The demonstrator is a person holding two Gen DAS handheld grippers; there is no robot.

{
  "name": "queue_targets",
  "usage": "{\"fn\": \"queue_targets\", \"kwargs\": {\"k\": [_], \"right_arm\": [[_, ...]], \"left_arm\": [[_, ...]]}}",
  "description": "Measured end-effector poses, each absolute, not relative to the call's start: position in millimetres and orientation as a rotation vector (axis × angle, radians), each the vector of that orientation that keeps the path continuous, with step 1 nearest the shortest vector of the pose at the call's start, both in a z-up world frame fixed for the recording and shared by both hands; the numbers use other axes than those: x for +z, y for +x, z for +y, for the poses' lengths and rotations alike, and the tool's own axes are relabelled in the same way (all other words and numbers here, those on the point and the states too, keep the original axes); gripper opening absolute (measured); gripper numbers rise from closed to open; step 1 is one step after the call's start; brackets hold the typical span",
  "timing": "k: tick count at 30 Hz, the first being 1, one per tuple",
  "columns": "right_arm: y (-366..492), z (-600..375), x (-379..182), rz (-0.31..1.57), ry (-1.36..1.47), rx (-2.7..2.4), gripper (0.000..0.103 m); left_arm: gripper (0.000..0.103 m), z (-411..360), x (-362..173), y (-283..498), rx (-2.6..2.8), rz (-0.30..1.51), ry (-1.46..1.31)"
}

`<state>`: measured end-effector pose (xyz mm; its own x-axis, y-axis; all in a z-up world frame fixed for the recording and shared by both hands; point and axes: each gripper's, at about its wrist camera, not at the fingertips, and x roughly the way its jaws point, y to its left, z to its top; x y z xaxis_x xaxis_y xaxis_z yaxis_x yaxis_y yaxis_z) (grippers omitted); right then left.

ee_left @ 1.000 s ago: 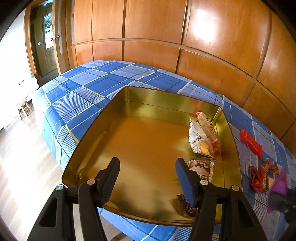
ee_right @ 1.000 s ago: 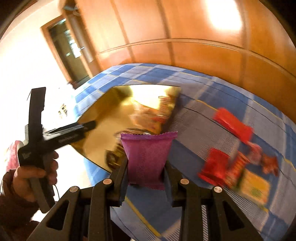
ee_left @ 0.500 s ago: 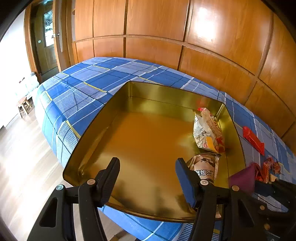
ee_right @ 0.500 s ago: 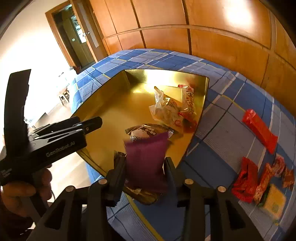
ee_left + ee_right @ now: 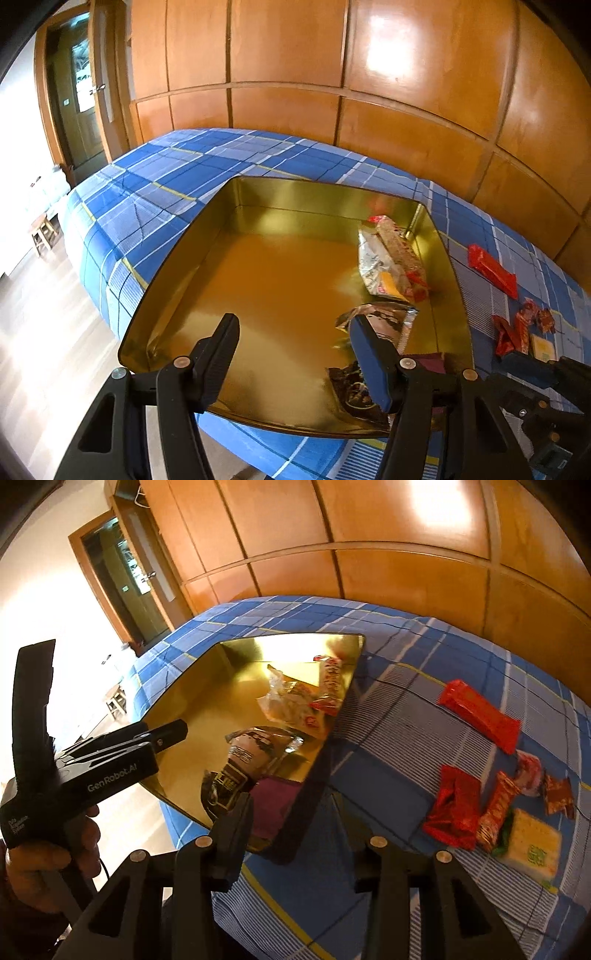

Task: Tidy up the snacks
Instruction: 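Carry the pink pouch into the gold tray and release it with the right gripper, then move both grippers away from the tray over the remaining snacks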

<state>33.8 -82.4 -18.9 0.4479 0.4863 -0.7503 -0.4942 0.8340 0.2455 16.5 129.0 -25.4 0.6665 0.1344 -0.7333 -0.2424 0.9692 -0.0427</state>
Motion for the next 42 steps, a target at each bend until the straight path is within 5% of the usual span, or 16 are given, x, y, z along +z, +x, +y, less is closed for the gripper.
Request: {"fn": "queue_targets", "kwargs": {"k": [42], "right_arm": [[33.0, -172.7, -25.7, 0.914, 0.057, 0.361, 0.042]], "left_arm": [[0.063, 67.8, -16.0, 12.9, 0.066, 0.802, 0.009]]}}
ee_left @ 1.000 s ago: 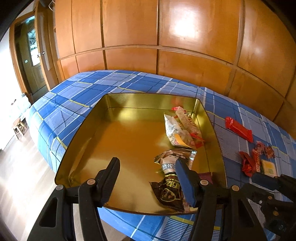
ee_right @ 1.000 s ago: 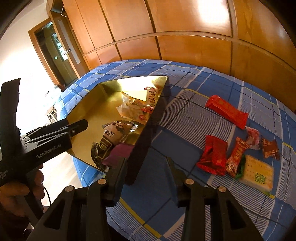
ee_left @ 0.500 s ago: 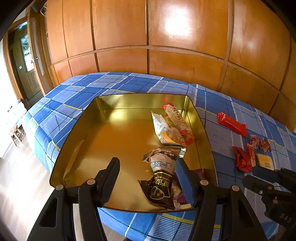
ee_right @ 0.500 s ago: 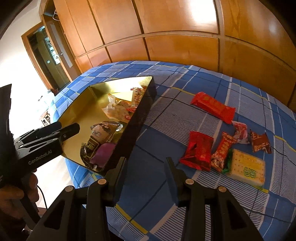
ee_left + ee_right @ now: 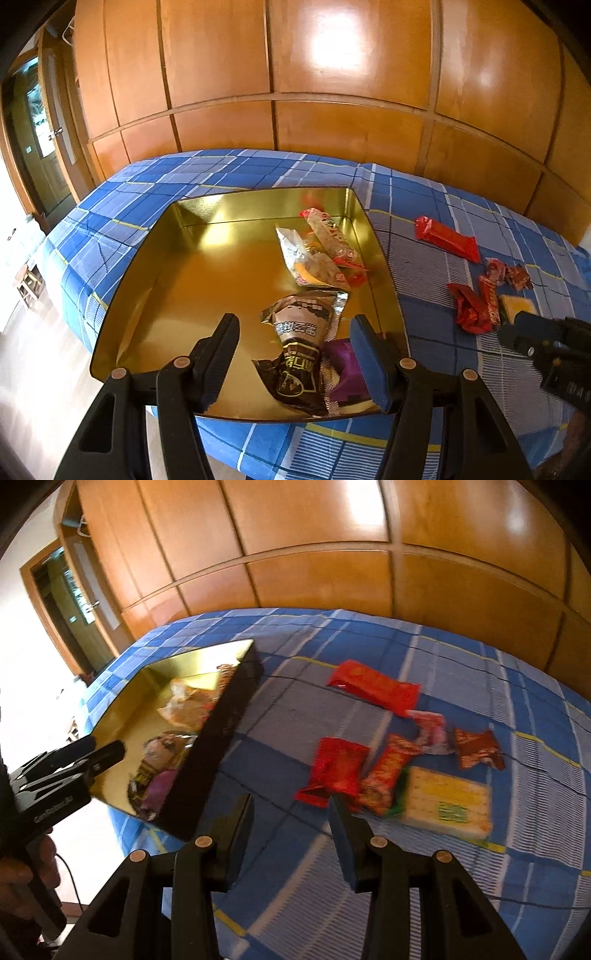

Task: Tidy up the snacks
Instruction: 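Move both grippers away from the tray over the remaining snacks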

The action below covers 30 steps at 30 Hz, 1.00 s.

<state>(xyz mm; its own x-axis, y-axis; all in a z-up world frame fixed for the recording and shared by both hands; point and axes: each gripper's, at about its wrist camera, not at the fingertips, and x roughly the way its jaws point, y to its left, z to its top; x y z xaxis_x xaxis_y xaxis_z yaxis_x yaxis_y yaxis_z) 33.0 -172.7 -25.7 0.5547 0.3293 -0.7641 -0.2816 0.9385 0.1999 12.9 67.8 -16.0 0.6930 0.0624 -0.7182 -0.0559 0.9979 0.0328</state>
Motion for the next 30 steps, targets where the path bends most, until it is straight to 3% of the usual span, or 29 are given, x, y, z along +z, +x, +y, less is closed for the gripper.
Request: {"fn": "queue_targets", "kwargs": {"k": [30], "right_arm": [[71.6, -385.8, -4.8, 0.906, 0.12, -0.052, 0.042]], "left_arm": [[0.063, -41.4, -20.6, 33.2, -0.242, 0.867, 0.149]]}}
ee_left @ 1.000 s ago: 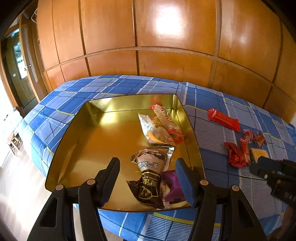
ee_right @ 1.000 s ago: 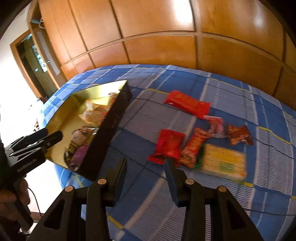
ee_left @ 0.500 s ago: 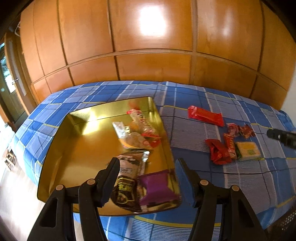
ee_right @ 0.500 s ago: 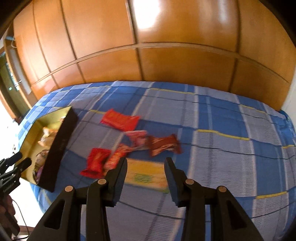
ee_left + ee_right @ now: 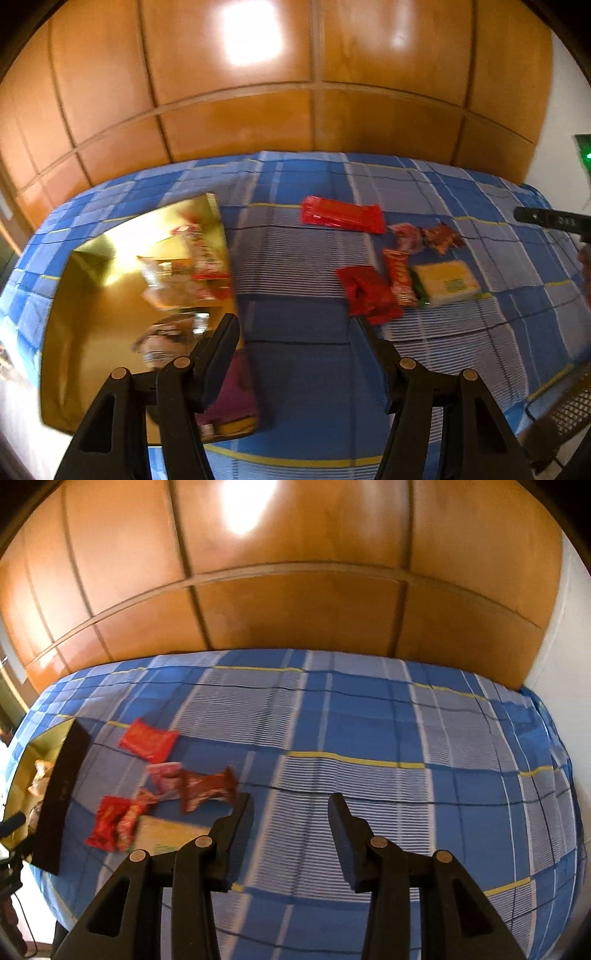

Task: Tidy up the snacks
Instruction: 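Move both grippers away from the tray over the remaining snacks, then grasp the red foil bag with the left gripper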

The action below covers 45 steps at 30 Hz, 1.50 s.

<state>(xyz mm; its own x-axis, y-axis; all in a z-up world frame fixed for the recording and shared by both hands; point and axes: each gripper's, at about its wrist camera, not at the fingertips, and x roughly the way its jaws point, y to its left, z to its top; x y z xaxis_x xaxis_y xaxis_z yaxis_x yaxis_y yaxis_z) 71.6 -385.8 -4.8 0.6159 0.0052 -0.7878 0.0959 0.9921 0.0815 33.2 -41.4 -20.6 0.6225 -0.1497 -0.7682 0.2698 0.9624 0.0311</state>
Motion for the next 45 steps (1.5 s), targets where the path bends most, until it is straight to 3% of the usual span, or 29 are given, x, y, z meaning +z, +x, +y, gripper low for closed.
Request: {"fn": "queue_targets", "kwargs": {"k": [7, 20, 21, 22, 23, 32, 41, 45], "right_arm": [[76.0, -414.3, -23.4, 0.951, 0.245, -0.066, 0.042], [80.0, -389.9, -21.9, 0.948, 0.209, 0.038, 0.042], [80.1, -389.4, -22.3, 0.949, 0.21, 0.041, 0.042], [80.7, -388.8, -22.5, 0.95, 0.207, 0.044, 0.042], [80.7, -387.3, -22.7, 0.949, 0.202, 0.047, 0.042], [82.8, -368.7, -35.7, 0.997, 0.2, 0.114, 0.042], [103.8, -346.2, -58.3, 1.059, 0.58, 0.221, 0.042], [111.5, -324.3, -58.4, 1.076, 0.507, 0.214, 0.042]], "left_arm": [[0.063, -77.2, -43.6, 57.6, -0.307, 0.966, 0.133], [0.063, -113.4, -84.0, 118.2, -0.291, 1.094, 0.08], [0.062, -111.9, -86.7, 120.4, -0.283, 1.088, 0.072], [0.045, -110.0, -88.3, 120.9, -0.281, 1.086, 0.066], [0.04, -108.1, -90.5, 120.3, -0.284, 1.096, 0.064], [0.039, -99.0, -90.7, 73.1, -0.337, 1.046, 0.112], [0.04, -99.5, -95.2, 64.1, -0.328, 0.992, 0.145], [0.04, -98.7, -95.5, 62.8, -0.336, 0.983, 0.147]]}}
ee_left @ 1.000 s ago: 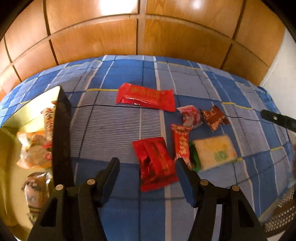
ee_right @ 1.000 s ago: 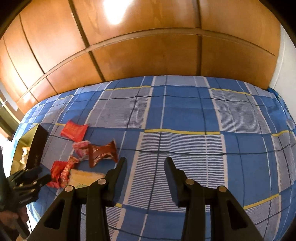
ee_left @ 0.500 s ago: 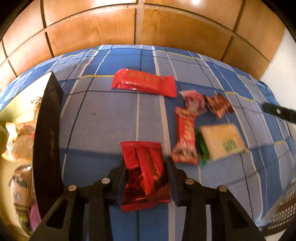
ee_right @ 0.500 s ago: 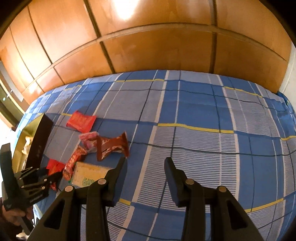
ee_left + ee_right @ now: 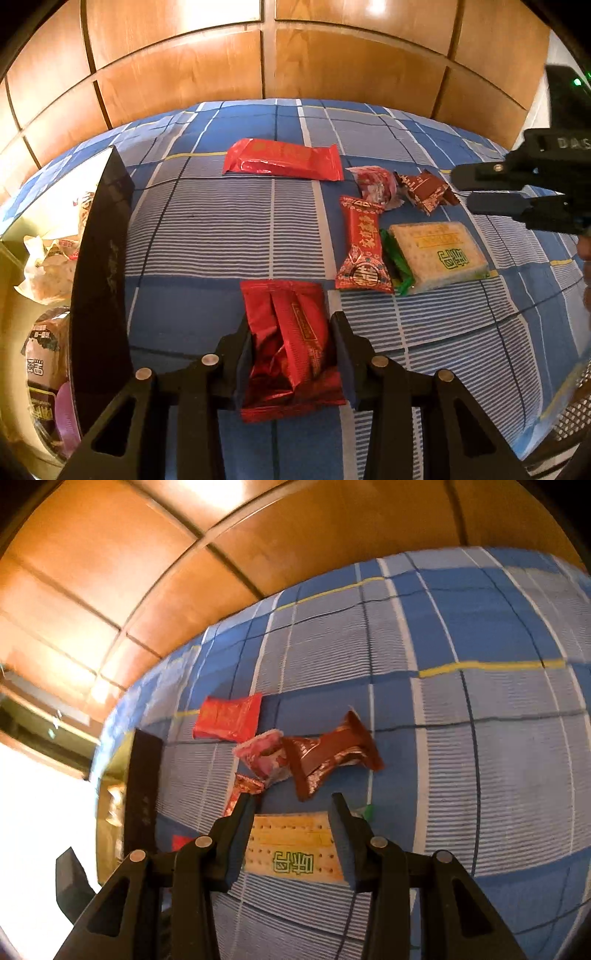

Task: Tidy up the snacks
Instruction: 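Grasp the red foil bag with the left gripper, then grasp the brown wrapper with the right gripper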

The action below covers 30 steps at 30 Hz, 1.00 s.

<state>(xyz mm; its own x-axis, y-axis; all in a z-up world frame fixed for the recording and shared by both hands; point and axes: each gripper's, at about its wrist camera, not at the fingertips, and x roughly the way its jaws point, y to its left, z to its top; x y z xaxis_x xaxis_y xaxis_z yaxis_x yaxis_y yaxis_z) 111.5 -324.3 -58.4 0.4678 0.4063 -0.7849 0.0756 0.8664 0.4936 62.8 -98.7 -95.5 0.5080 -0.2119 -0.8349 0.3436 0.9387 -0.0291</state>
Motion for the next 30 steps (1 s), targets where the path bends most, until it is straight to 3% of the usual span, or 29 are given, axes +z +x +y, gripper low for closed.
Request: {"fn": "queue_targets", "kwargs": {"k": [4, 11, 24, 25, 26, 28, 30], "right_arm": [[119.1, -327.8, -63.8, 1.11, 0.591, 0.215, 0.048], [140.4, -338.6, -79.5, 1.09, 0.81, 0.109, 0.049], [179.9, -336.9, -91.4, 1.143, 0.634, -0.096, 0.049], [182.6, -334.3, -91.1, 1.146, 0.597, -0.102, 0.041], [183.2, -333.2, -91.1, 1.147, 0.564, -0.114, 0.023], [185.4, -329.6, -92.2, 1.153, 0.472, -0.126, 0.008], [181.2, -329.2, -92.6, 1.147, 0.407, -0.109, 0.004]], "left_arm": [[0.04, -97.5, -95.9, 62.1, -0.341, 0.974, 0.138], [0.04, -95.9, -96.3, 61.7, -0.343, 0.968, 0.121], [0.041, -93.3, -96.3, 62.3, -0.351, 0.961, 0.097], [0.041, -93.1, -96.3, 62.3, -0.353, 0.96, 0.095], [0.041, -92.5, -96.5, 62.1, -0.355, 0.96, 0.093], [0.041, -91.6, -96.4, 62.2, -0.358, 0.96, 0.09], [0.041, -91.4, -96.3, 61.8, -0.359, 0.958, 0.091]]}}
